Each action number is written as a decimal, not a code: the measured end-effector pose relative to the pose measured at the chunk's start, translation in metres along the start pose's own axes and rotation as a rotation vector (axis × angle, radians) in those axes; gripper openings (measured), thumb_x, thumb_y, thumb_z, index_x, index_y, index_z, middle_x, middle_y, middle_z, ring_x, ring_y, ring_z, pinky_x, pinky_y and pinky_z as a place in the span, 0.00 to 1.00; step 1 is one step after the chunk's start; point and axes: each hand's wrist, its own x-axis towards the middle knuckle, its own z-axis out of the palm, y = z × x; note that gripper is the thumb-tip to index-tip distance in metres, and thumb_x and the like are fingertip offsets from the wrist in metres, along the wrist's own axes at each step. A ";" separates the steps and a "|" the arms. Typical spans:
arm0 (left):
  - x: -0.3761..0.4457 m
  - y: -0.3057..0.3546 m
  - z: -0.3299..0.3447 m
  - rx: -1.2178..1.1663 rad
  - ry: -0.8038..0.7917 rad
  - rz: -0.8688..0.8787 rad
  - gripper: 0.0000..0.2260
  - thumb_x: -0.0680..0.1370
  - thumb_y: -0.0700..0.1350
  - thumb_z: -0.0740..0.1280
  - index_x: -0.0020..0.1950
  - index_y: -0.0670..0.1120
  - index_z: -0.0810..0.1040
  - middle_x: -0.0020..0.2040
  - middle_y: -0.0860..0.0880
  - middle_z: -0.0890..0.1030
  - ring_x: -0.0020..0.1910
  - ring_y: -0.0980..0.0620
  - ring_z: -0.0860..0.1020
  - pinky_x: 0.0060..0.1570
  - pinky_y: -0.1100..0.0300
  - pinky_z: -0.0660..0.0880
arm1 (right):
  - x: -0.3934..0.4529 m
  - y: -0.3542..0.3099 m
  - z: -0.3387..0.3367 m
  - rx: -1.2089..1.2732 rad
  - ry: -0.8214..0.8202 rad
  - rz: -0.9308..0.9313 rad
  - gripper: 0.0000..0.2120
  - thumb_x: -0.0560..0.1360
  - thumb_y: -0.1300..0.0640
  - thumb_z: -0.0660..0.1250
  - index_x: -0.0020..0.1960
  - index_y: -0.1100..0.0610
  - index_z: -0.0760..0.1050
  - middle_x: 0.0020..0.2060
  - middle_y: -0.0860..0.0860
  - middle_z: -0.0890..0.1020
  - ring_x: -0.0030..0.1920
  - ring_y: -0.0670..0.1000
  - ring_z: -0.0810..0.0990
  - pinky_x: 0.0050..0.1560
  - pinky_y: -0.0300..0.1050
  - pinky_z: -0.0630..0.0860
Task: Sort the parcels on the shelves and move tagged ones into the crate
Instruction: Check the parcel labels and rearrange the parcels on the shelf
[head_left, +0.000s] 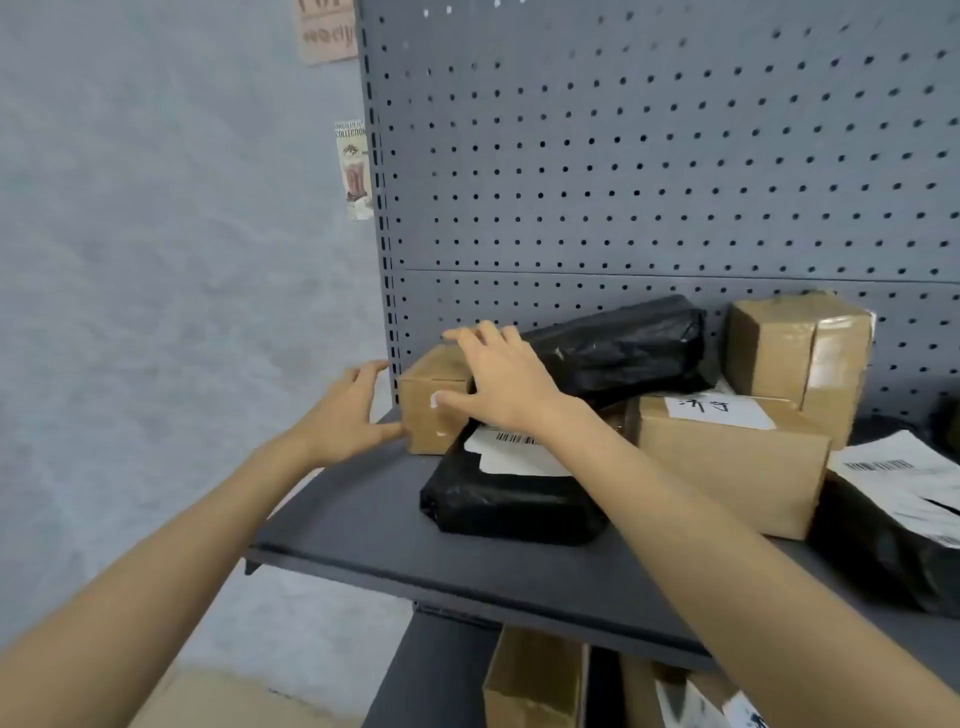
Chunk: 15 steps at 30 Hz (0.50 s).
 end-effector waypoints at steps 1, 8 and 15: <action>0.006 -0.003 0.003 -0.062 -0.049 -0.016 0.37 0.71 0.50 0.72 0.73 0.44 0.56 0.72 0.42 0.63 0.70 0.45 0.64 0.62 0.56 0.64 | 0.006 -0.004 0.003 -0.008 -0.020 -0.004 0.32 0.74 0.45 0.65 0.74 0.53 0.58 0.67 0.56 0.67 0.65 0.59 0.65 0.65 0.51 0.63; 0.038 -0.014 0.017 -0.204 -0.481 0.064 0.25 0.73 0.46 0.71 0.68 0.47 0.68 0.63 0.48 0.76 0.61 0.50 0.75 0.65 0.52 0.69 | 0.033 -0.014 0.021 -0.154 -0.214 0.081 0.35 0.73 0.44 0.65 0.74 0.55 0.57 0.68 0.59 0.68 0.67 0.61 0.66 0.67 0.54 0.62; 0.047 -0.024 0.024 -0.491 -0.553 0.089 0.26 0.72 0.39 0.72 0.68 0.47 0.68 0.62 0.49 0.77 0.59 0.52 0.76 0.61 0.58 0.72 | 0.036 -0.016 0.028 -0.280 -0.238 0.115 0.38 0.69 0.45 0.70 0.73 0.54 0.59 0.69 0.56 0.68 0.68 0.59 0.66 0.68 0.52 0.60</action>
